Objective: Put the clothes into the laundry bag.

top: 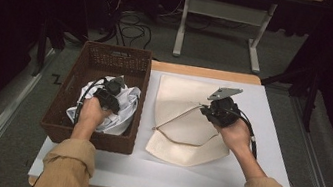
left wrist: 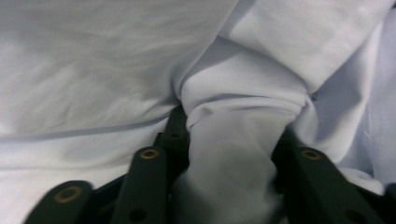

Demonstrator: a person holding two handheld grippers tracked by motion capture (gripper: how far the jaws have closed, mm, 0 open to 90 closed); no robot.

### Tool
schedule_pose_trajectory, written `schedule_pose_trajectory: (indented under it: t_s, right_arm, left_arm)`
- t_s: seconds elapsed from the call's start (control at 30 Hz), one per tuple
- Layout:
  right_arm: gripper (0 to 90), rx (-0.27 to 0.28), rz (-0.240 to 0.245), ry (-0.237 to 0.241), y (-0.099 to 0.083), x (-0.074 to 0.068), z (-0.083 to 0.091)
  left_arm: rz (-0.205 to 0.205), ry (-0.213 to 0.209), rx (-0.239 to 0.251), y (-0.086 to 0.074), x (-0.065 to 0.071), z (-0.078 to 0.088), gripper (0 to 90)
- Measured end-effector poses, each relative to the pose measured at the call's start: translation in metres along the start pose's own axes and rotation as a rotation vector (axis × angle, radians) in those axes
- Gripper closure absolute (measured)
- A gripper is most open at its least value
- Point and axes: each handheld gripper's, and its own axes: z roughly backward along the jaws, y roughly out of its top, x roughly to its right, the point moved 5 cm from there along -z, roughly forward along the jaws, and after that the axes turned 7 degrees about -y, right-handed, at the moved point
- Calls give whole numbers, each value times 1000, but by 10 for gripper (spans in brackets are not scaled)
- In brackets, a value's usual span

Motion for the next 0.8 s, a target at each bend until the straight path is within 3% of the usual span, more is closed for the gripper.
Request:
schedule_pose_trajectory:
  t_s: [0.17,0.33,0.43,0.63,0.7,0.8]
  right_arm:
    - [866,1,-7,15,1,2,-4]
    - [867,14,10,42,4,1,-6]
    - [867,27,-4,52,5,2,-8]
    - [868,38,-6,80,7,2,-15]
    - [867,40,-6,85,8,2,-16]
    - [867,37,-7,88,9,1,-18]
  left_arm:
    - [8,-28,24,-1,0,11,720]
    - [27,-44,60,-4,-2,26,741]
    - [39,-50,74,-5,-1,35,750]
    - [33,-63,97,-10,0,51,757]
    - [38,-93,135,-14,-3,63,759]
    - [39,-98,151,-17,-4,70,761]
